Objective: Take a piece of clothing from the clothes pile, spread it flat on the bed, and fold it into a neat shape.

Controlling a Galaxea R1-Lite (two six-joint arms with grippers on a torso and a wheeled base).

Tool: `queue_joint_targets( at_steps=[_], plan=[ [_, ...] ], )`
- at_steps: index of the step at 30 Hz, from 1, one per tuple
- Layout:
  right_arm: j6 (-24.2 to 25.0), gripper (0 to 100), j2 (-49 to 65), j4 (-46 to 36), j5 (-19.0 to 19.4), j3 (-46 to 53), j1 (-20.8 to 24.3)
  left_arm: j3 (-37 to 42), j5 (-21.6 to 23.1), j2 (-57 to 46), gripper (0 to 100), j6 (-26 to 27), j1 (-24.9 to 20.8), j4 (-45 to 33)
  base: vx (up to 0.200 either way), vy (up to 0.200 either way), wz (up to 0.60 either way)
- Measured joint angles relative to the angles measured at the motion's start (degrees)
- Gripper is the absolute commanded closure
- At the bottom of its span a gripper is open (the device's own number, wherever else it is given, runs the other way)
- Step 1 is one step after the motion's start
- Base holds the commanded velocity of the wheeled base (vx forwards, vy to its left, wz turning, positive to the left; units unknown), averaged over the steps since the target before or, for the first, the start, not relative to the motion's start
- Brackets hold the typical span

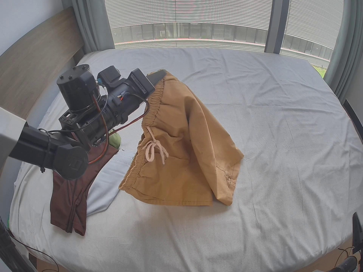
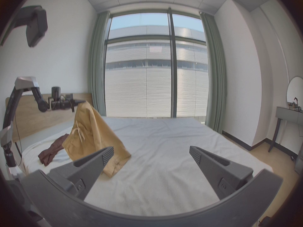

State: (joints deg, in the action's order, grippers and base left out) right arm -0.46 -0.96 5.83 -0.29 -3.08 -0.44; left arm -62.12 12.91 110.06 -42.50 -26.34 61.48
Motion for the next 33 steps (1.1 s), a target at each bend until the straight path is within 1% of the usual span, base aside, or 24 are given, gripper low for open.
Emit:
queue_joint_targets(
  at_steps=[5,10,13,17,21,25,33],
  plan=[
    [0.4,0,-3.1,1.1,0.6,-5.1,0.7,-0.1,0.0,-0.6,100,0.4,0.1,-0.1,0.0,0.0,0.0],
    [2.6,0,-10.0,1.4,1.2,-7.6,4.7,-0.1,0.0,-0.7,100,0.6,-0.1,-0.1,0.0,0.0,0.0],
    [5.9,0,-15.2,1.6,1.4,-9.9,8.2,-0.1,0.0,-0.7,100,0.6,-0.1,-0.1,0.0,0.0,0.0],
    [13.0,0,-24.1,1.9,1.6,-15.4,14.0,-0.1,0.0,-0.7,100,0.6,-0.2,-0.1,0.0,0.0,0.0],
    [16.4,0,-32.5,2.7,2.6,-20.2,17.8,-0.1,0.0,-0.7,100,0.6,-0.2,-0.1,0.0,0.0,0.0],
    [18.0,0,-40.7,6.1,4.2,-22.8,19.8,-0.3,0.1,-0.8,100,0.6,-0.2,0.0,0.0,0.0,0.0],
    [19.8,0,-55.0,11.2,7.2,-24.2,21.0,-2.8,0.0,-1.0,100,0.6,-1.1,-0.2,0.0,0.0,0.0]
  ],
)
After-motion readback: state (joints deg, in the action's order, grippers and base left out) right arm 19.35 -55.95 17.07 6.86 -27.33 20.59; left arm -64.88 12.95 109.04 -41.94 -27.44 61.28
